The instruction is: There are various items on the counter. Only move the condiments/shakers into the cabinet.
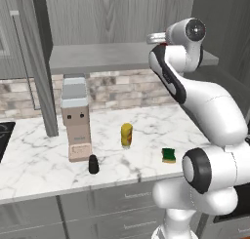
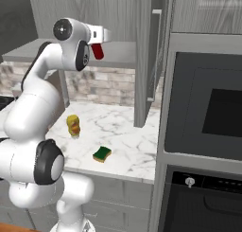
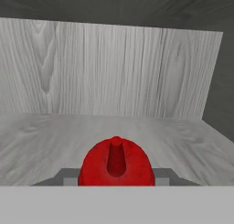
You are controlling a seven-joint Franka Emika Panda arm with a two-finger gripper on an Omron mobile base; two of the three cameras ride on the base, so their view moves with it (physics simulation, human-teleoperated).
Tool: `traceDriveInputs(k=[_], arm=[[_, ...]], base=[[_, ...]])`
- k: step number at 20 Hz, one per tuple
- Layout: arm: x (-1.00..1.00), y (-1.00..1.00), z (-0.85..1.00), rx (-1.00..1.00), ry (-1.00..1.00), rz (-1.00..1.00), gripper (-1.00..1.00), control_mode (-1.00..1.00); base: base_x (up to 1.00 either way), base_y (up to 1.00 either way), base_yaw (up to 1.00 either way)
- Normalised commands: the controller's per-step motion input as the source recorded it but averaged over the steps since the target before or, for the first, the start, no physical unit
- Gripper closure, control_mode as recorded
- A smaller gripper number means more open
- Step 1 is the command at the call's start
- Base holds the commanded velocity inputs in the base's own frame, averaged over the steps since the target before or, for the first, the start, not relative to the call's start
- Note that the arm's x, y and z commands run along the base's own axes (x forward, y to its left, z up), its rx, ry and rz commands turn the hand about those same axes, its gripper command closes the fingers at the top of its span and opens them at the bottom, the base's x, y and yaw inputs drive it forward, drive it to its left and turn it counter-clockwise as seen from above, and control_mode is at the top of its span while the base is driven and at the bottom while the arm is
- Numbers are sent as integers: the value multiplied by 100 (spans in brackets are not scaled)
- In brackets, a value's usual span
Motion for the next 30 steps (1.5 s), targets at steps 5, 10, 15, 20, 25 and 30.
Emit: traceDriveInputs(k=[5,10,15,20,25,30], arm=[[27,-2,-4,-1,0,0,100,-100],[35,-1,0,0,0,0,100,-100],[14,0,0,0,0,0,100,-100],[23,0,0,0,6,0,100,-100],[23,0,0,0,1,0,100,-100],[21,0,-13,-1,3,0,-100,-100]], base=[[0,0,0],[0,0,0],[0,0,0],[0,0,0],[0,0,0],[0,0,0]])
